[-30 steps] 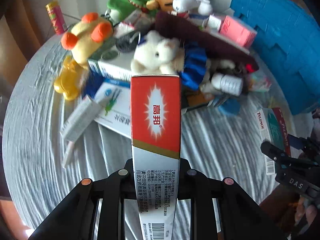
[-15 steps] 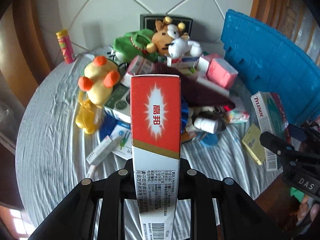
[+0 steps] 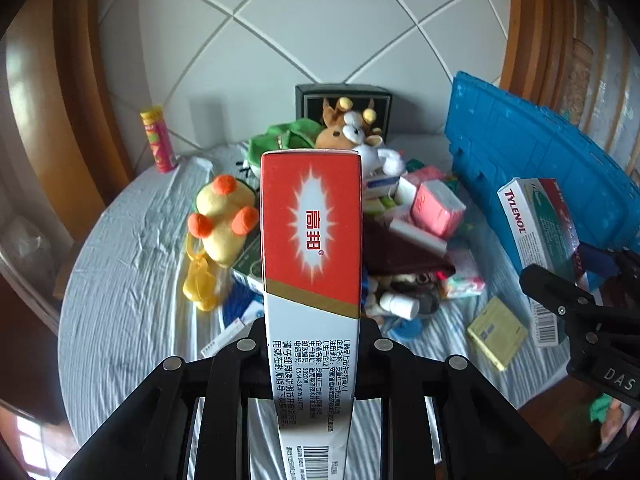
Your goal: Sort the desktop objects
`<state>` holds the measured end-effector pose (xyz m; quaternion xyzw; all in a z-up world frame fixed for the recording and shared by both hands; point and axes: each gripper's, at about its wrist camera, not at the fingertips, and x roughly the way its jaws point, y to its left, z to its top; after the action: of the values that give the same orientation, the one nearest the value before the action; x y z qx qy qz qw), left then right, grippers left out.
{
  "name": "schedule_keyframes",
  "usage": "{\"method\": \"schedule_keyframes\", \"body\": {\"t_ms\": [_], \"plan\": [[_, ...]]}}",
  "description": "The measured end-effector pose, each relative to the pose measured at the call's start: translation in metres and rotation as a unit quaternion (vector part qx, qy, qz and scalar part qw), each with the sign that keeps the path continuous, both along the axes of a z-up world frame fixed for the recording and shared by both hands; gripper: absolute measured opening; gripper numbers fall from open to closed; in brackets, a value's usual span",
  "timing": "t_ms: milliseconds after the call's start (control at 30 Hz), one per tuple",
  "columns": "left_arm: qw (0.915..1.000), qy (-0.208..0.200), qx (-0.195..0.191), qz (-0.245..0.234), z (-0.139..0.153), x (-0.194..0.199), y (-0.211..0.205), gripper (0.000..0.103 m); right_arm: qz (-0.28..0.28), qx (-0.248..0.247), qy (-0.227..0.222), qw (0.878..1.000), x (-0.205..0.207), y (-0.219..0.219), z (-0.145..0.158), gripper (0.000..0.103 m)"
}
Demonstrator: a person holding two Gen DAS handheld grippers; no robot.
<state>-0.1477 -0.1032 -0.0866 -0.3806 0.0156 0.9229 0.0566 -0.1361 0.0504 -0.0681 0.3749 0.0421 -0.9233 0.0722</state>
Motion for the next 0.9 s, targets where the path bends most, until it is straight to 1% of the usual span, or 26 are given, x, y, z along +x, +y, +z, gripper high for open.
{"method": "schedule_keyframes", "body": {"t_ms": [167, 333, 467, 567, 633, 767, 900], "plan": [[0.9995, 0.019, 0.004, 0.023, 0.019, -0.002, 0.037, 0.022, 0.032, 0.004, 0.025, 0.999, -0.005, 0.026, 0.022, 0.071], [0.9985, 0.041, 0.011, 0.036, 0.044, -0.007, 0.076, 0.022, 0.061, 0.012, 0.058, 0.996, -0.009, 0.065, 0.051, 0.071], [0.9978, 0.062, 0.013, 0.019, 0.071, -0.008, 0.103, 0.022, 0.068, -0.009, 0.085, 0.994, -0.008, 0.1, 0.081, 0.071], [0.9962, 0.085, 0.012, -0.015, 0.094, -0.01, 0.127, 0.022, 0.048, -0.016, 0.11, 0.993, -0.003, 0.128, 0.101, 0.071], [0.9939, 0.101, 0.015, -0.043, 0.109, -0.011, 0.145, 0.022, 0.023, -0.02, 0.124, 0.992, 0.0, 0.148, 0.111, 0.071], [0.9887, 0.111, 0.03, -0.095, 0.131, -0.02, 0.196, 0.022, -0.043, -0.015, 0.139, 0.989, 0.007, 0.195, 0.126, 0.071], [0.9806, 0.121, 0.046, -0.147, 0.154, -0.03, 0.247, 0.022, -0.1, -0.008, 0.144, 0.984, 0.015, 0.248, 0.134, 0.071]]}}
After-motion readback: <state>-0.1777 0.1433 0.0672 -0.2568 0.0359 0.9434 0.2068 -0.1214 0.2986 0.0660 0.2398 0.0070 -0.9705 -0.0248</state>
